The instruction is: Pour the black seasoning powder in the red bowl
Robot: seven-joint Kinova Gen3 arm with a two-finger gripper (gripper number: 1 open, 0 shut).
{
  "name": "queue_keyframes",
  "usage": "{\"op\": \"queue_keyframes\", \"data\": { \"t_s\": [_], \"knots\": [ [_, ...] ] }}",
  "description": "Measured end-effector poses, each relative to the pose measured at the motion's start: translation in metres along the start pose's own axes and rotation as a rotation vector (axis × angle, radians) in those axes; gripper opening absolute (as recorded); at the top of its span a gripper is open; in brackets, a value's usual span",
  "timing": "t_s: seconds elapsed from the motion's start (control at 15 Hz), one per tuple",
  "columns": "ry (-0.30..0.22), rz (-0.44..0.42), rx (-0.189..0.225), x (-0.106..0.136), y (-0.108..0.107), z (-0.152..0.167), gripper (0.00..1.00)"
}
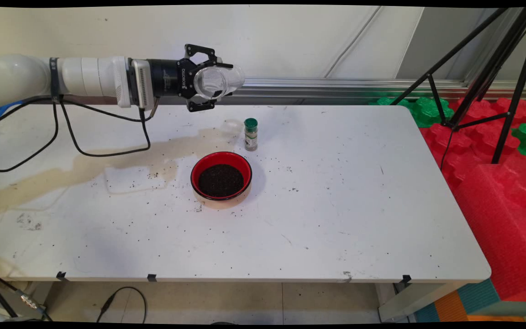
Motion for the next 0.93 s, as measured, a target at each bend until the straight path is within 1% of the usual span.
{"op": "queue_keyframes", "data": {
  "t_s": [0.67,0.93],
  "knots": [
    [-0.002,-0.325,-0.040,-0.005,-0.018,-0.004,0.00],
    [0.000,-0.414,-0.054,-0.007,-0.023,-0.006,0.00]
  ]
}}
